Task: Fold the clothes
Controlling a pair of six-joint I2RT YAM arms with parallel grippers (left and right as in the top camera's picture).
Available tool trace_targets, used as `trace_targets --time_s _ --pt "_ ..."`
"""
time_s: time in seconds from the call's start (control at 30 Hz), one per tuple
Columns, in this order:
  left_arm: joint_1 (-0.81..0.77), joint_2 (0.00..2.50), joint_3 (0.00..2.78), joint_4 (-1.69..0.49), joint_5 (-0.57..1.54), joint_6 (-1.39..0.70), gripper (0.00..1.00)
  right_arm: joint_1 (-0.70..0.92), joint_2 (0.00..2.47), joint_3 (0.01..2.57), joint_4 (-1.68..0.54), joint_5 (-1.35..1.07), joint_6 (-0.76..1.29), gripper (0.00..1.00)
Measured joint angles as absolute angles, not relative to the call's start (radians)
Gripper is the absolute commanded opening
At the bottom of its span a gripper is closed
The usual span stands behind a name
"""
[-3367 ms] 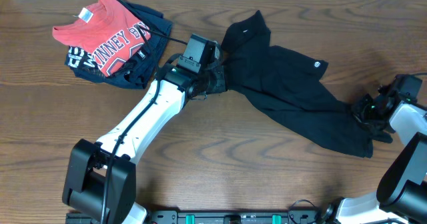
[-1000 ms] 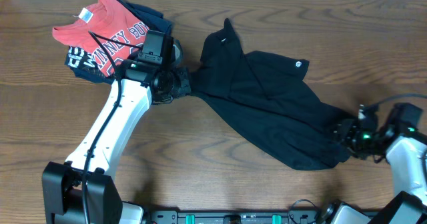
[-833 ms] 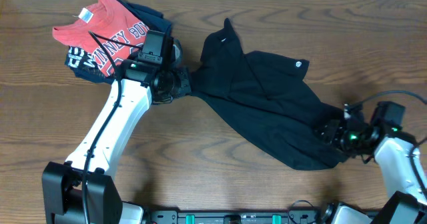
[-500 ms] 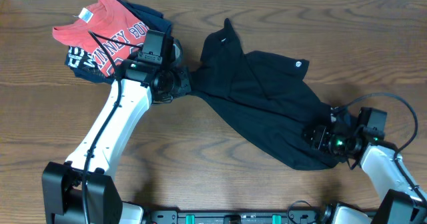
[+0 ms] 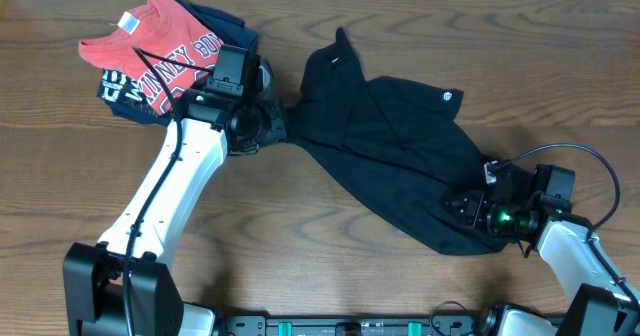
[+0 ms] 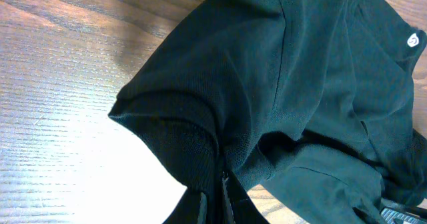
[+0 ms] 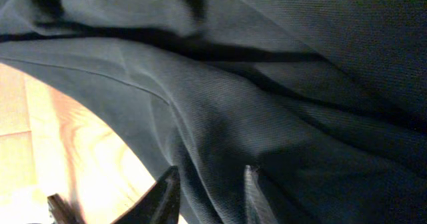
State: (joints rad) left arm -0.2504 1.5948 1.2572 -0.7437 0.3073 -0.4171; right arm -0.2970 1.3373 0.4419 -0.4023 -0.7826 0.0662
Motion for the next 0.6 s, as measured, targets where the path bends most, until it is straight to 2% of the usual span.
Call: trace_targets --time_s 0.03,0.07,0.1,0.23,0.43,0.6 --pt "-0.25 1.595 1.257 -0.744 0.307 -0.417 0.08 -0.297 1.337 0.442 -0.402 -0.788 0.065 0.25" --pt "-0.25 1.595 1.257 -0.744 0.307 -0.417 0.08 -0.297 1.337 0.442 -0.402 -0.793 0.064 0.38" --pt "-0.25 1.595 1.257 -0.744 0.307 -0.417 0.07 -0.297 1.337 0.442 -0.405 -0.794 0.062 0.41" --pt "-0.25 1.595 1.257 -0.744 0.307 -0.417 0.08 -0.297 1.337 0.458 -0.474 -0.794 0.02 0.41" --pt "-0.25 1.595 1.257 -0.743 0.307 -0.417 0.09 -0.297 1.337 0.583 -0.745 -0.765 -0.078 0.41" --pt "-0.25 1.595 1.257 -0.743 0.307 -0.414 0.09 -0.297 1.332 0.645 -0.805 -0.692 -0.064 0.45"
